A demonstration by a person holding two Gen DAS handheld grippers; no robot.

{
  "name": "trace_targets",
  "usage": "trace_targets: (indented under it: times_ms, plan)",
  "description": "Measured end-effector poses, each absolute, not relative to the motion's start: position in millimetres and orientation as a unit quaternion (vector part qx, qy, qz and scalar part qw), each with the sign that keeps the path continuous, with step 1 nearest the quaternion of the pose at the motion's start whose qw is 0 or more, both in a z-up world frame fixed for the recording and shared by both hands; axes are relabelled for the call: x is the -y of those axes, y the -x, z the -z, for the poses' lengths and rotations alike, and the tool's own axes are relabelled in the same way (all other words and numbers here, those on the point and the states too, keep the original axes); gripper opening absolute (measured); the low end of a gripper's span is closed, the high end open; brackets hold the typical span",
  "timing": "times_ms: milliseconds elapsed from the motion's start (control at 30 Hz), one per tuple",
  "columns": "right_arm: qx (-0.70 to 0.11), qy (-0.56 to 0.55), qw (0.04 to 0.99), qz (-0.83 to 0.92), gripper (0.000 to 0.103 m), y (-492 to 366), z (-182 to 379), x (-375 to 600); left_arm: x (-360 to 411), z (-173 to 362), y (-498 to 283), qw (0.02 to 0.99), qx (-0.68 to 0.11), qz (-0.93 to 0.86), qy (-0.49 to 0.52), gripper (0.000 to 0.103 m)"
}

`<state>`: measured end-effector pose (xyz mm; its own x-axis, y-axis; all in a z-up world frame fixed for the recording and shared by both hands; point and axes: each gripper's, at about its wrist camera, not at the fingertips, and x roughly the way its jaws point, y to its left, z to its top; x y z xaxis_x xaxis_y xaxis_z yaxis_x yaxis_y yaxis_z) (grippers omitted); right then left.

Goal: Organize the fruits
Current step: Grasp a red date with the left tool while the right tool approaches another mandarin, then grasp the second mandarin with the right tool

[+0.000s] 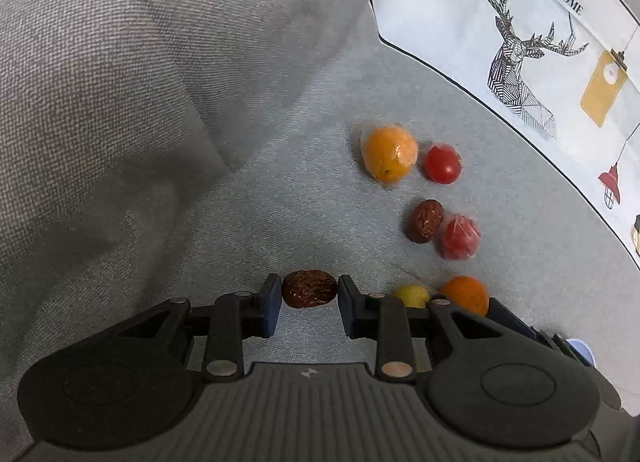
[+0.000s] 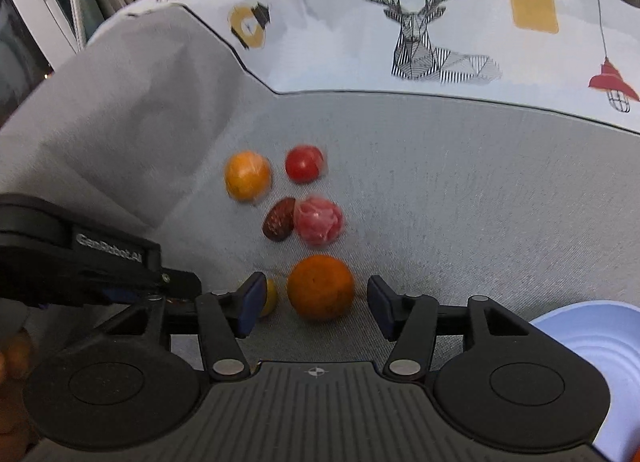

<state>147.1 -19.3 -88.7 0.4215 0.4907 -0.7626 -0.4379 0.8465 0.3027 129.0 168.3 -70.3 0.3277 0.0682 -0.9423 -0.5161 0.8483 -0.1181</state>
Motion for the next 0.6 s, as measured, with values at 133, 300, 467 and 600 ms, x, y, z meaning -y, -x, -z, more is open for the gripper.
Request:
trace_targets:
  times_ms: [133,300,467,600]
  plan:
    - [-0.465,-0.039,0.839,-0.280,0.037,-150.3,88.6,19.9,-167.5,70.3,-130.5,0.790,-0.549,-0.182,0.203,0.034]
    - [-0.457,-0.049,0.846,-0.270,0.037,-152.8,77.9,27.9,-167.1,67.1,-126.3,0.794,-0.546,-0.179,0.201,0.034]
    - [-0.477,-0.039,0.839,-0.258,0.037,-155.6,85.6,27.9,-164.4,68.2,-126.6,0.795,-0.549,-0.174,0.192,0.034]
    - [-0.471,-0.041,0.842,-0.260,0.037,-154.6,82.6,28.1,-169.0,65.5,-125.1,0.797,-0.540,-0.188,0.196,0.034]
